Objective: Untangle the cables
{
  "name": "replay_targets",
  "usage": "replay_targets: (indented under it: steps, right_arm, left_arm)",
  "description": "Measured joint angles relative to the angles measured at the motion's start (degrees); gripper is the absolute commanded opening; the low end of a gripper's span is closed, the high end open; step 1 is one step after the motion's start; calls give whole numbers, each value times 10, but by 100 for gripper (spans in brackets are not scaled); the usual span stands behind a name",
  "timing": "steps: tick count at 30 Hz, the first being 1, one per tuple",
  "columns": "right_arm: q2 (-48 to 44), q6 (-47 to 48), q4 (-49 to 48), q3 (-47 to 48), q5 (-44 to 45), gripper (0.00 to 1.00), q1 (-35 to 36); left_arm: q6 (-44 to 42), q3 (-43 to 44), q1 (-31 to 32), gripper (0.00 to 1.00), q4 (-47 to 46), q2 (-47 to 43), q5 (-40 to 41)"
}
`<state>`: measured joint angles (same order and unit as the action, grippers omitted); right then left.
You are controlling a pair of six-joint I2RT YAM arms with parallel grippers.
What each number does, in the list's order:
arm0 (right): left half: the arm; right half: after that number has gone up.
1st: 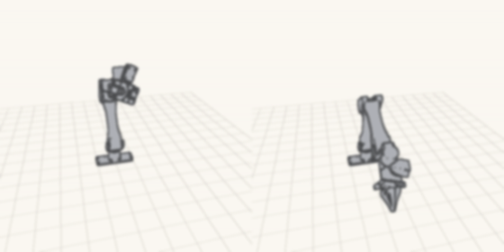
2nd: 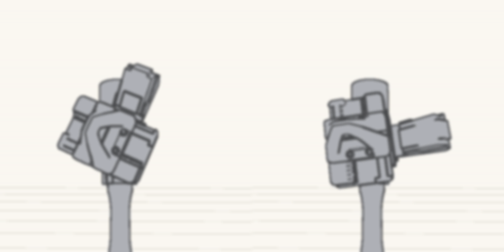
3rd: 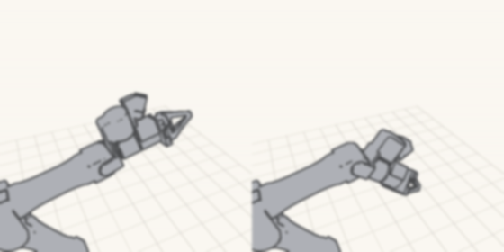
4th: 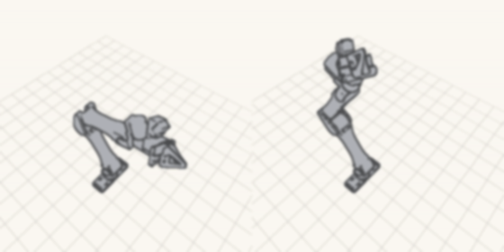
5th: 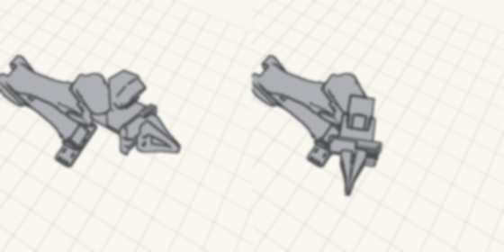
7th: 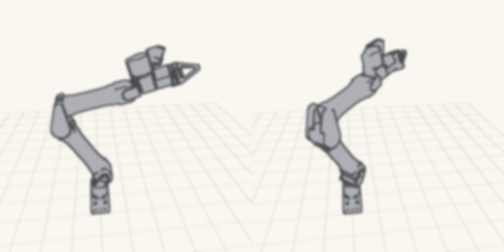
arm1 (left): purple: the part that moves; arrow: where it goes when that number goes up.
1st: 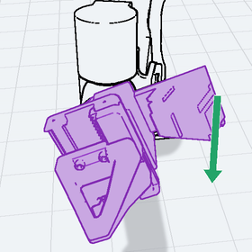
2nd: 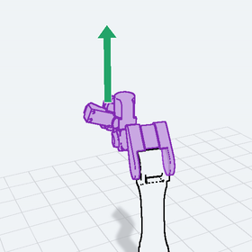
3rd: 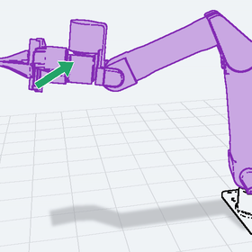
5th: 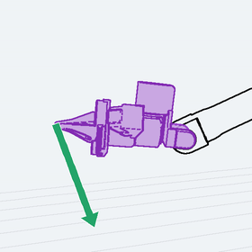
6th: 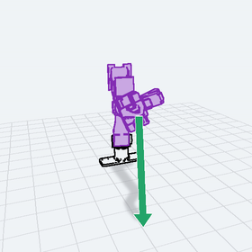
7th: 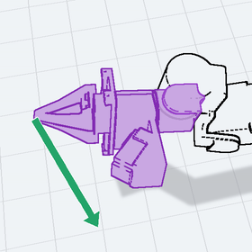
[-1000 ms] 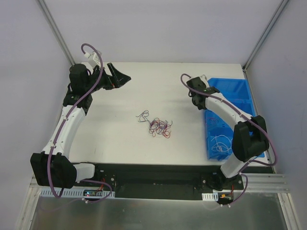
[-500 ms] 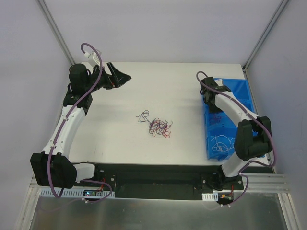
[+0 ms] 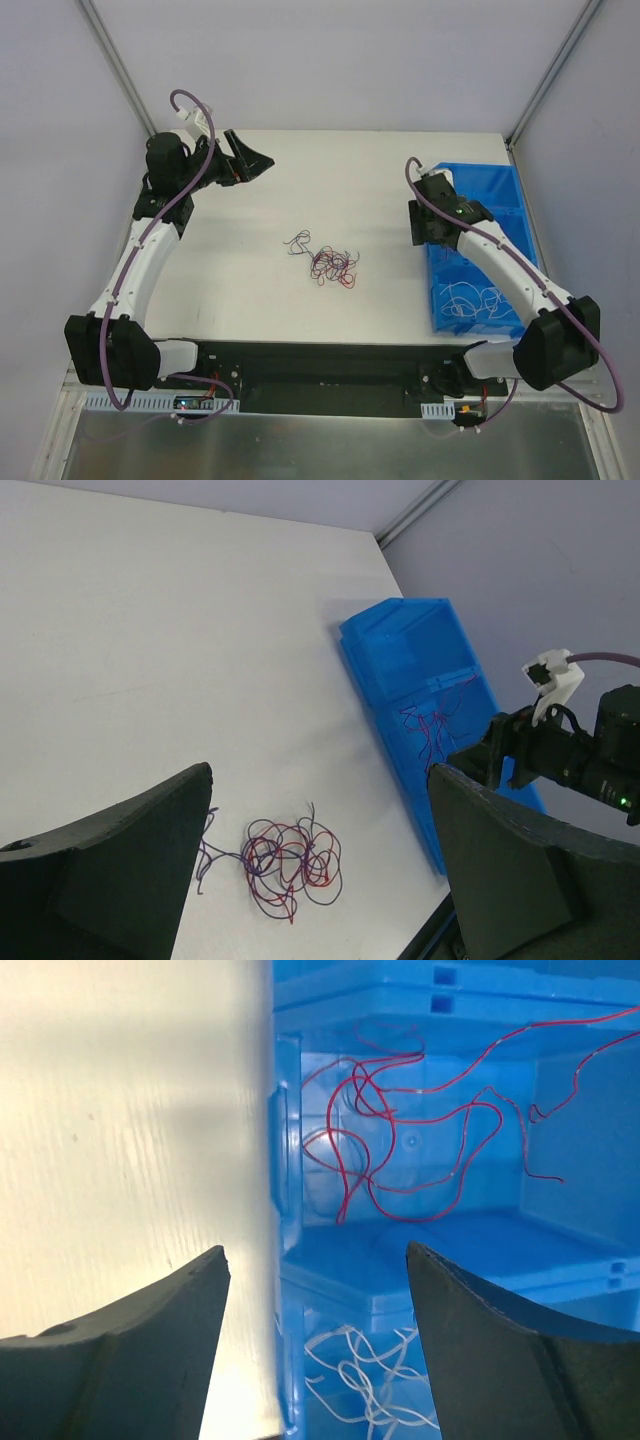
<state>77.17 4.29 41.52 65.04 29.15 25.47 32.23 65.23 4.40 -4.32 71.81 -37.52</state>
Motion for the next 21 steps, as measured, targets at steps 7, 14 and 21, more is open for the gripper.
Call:
replay_targets:
  steps: [7, 14, 21]
  right_arm:
    - [-19, -67, -63, -1, -120, 77, -177]
    - [-23, -114, -127, -3, -271, 78, -240]
    - [-24, -101, -236, -93, -358, 68, 16]
  left_arm:
    - [0, 0, 0, 87, 0, 14, 0]
    - [2, 0, 0, 88, -2, 14, -9]
    - [11, 0, 0, 87, -2, 14, -23]
